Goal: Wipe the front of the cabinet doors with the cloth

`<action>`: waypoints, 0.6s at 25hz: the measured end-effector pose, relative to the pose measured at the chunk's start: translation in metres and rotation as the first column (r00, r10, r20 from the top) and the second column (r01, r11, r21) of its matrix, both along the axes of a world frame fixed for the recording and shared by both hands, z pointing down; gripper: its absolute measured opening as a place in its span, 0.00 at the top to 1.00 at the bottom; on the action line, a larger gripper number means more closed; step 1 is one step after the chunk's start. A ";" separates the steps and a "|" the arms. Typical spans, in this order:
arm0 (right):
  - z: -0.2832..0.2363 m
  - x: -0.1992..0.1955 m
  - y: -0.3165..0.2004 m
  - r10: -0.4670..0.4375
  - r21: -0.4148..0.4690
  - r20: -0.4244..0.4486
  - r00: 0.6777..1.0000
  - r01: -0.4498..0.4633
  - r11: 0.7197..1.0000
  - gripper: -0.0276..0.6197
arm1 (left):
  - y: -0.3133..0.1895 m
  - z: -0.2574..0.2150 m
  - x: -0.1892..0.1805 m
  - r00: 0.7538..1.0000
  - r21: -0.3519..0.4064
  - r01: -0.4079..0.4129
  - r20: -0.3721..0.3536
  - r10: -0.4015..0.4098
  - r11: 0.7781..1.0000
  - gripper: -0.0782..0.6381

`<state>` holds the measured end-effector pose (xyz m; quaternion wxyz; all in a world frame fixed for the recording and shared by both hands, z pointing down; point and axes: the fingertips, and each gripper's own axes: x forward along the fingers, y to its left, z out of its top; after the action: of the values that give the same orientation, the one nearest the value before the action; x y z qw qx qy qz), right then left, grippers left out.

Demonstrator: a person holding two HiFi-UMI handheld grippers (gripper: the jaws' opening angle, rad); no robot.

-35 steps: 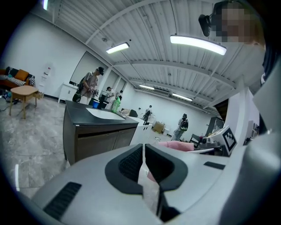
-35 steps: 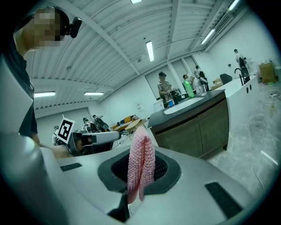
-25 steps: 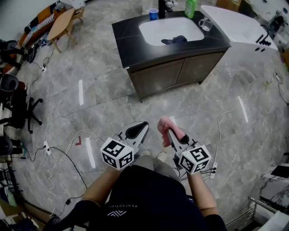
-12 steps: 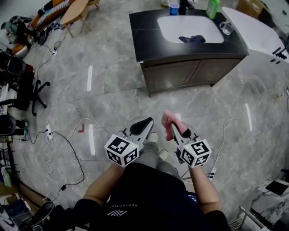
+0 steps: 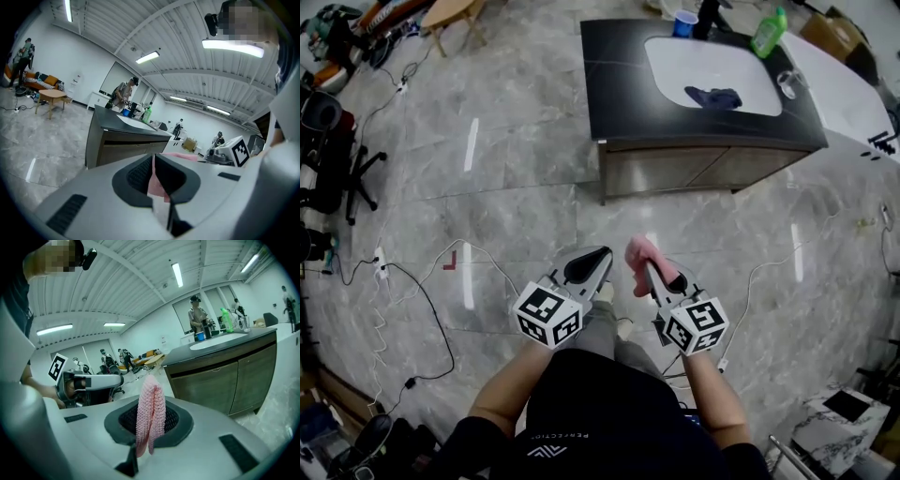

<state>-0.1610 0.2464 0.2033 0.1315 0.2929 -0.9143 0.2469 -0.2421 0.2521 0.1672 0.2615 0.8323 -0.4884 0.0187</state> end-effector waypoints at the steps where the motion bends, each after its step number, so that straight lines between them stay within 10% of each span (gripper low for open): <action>1: 0.003 -0.004 -0.005 -0.003 -0.006 -0.005 1.000 0.003 1.000 0.89 | -0.004 0.003 -0.005 1.000 -0.004 0.004 -0.003 -0.004 1.000 0.86; 15: 0.038 -0.057 -0.066 -0.035 -0.002 -0.040 0.999 0.035 0.999 0.89 | -0.040 0.046 -0.037 0.999 -0.054 -0.034 -0.014 0.033 0.998 0.87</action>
<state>-0.2175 0.1807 0.2415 0.1542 0.2816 -0.9164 0.2392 -0.2789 0.2122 0.2128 0.2867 0.8331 -0.4720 0.0308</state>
